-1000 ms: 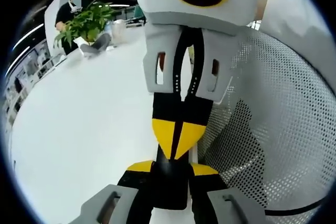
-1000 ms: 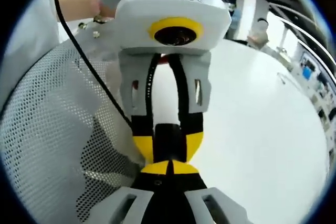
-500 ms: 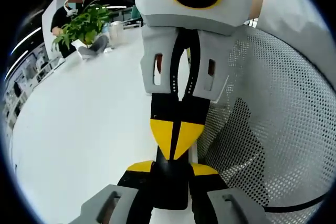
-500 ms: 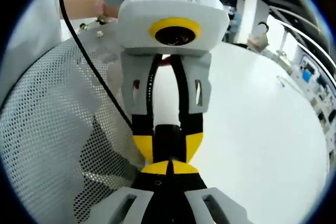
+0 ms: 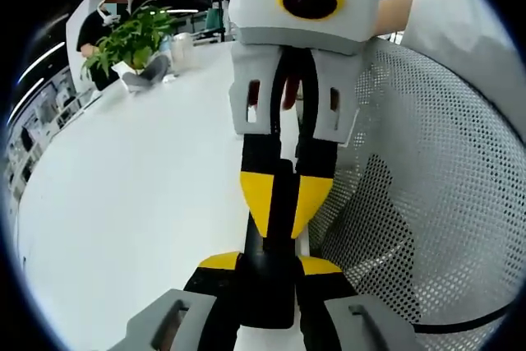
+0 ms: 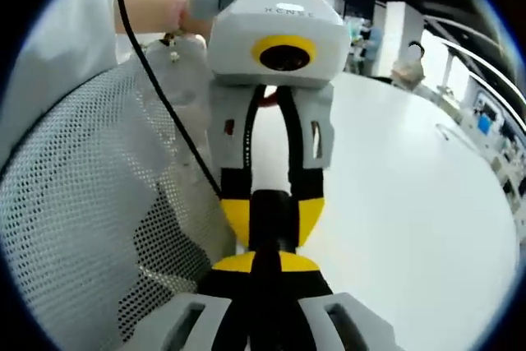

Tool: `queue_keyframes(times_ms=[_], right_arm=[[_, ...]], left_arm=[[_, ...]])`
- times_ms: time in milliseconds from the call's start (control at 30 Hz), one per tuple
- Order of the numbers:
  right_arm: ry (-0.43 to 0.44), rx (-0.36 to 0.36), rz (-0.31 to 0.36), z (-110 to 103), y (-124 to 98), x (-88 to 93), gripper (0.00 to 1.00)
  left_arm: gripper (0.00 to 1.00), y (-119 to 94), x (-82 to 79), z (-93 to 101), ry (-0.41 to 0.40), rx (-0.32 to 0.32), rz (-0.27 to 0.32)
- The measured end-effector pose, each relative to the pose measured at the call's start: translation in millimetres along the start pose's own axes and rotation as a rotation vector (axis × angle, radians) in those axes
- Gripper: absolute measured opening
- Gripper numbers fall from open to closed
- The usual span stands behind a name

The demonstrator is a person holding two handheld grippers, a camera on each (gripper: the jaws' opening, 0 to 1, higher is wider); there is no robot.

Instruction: Press the specified remote control buttons in sequence, fully releasing each button before pressing the next.

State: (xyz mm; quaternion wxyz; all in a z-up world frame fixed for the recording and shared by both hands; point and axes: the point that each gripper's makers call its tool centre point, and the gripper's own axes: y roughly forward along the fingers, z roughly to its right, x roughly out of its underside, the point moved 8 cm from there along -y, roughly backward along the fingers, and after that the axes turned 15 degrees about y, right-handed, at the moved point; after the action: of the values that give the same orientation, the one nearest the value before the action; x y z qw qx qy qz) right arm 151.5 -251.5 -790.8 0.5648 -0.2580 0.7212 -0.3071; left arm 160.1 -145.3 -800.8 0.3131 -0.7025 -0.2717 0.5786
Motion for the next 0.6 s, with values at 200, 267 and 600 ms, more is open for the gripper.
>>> queue_keyframes(times_ms=[200, 267, 600], right_arm=[[0.026, 0.016, -0.013, 9, -6, 5.9, 0.12], [0.045, 0.013, -0.008, 11, -9, 8.2, 0.14], [0.050, 0.015, -0.024, 11, -15, 14.2, 0.16]], left_arm=[[0.25, 0, 0.0, -0.3, 0.012, 0.006, -0.008], [0.25, 0, -0.6, -0.5, 0.013, 0.008, -0.011], [0.25, 0, -0.5, 0.2, 0.018, 0.004, -0.018]])
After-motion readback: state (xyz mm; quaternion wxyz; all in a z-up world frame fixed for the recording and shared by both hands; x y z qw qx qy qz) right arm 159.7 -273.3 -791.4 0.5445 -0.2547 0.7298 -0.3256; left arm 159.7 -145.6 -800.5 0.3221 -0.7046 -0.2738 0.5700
